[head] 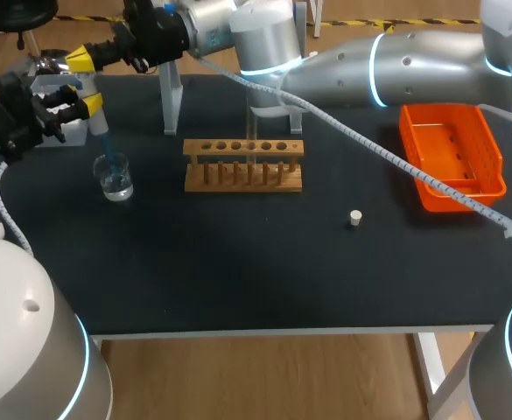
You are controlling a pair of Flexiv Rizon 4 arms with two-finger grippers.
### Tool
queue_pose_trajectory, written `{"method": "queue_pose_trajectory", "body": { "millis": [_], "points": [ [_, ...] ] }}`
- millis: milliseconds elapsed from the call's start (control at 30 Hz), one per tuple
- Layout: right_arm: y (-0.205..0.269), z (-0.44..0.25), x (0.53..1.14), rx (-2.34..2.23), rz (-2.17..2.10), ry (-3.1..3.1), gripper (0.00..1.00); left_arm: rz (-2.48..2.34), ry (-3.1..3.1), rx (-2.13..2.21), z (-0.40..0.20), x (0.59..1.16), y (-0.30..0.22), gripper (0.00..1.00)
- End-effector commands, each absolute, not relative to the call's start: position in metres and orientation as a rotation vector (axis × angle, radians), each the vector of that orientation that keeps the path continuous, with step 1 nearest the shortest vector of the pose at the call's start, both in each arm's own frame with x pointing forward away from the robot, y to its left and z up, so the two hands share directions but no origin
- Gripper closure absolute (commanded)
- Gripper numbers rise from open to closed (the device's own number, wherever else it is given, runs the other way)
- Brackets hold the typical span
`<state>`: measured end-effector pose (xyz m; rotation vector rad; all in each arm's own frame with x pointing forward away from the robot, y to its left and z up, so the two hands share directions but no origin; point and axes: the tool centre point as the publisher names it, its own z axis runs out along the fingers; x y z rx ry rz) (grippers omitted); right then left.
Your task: Invert the test tube, pick up the pipette, mount the tip to pipette, aspirate from beaker and dispense into the tube, eject the tip, return the pipette, and cap with the stopper.
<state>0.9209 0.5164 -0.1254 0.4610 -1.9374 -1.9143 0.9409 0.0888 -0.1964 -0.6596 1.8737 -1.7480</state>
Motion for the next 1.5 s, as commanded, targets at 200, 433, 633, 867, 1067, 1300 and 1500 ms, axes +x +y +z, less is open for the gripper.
{"method": "queue_pose_trajectory", "body": {
  "millis": [200,433,633,867,1067,1300,1500],
  "points": [
    [0.510,-0.102,0.923,0.491,-1.936,-1.956,0.18,-1.747,1.876,-0.661,-0.194,0.941,0.089,1.00],
    [0.485,-0.089,0.925,0.476,-1.977,-1.982,0.00,-1.747,1.876,-0.661,-0.194,0.941,0.089,1.00],
    [0.448,-0.082,0.930,0.446,-2.002,-2.036,0.00,-1.747,1.876,-0.661,-0.194,0.941,0.089,1.00],
    [0.395,-0.079,0.936,0.398,-2.016,-2.102,0.00,-1.747,1.876,-0.661,-0.194,0.941,0.089,1.00],
    [0.354,-0.086,0.932,0.375,-1.981,-2.157,0.00,-1.747,1.876,-0.661,-0.194,0.941,0.089,1.00],
    [0.308,-0.106,0.935,0.297,-1.972,-2.218,0.00,-1.747,1.876,-0.661,-0.194,0.941,0.089,1.00],
    [0.267,-0.125,0.941,0.192,-2.006,-2.255,0.00,-1.747,1.876,-0.661,-0.194,0.941,0.089,1.00]
  ]
}}
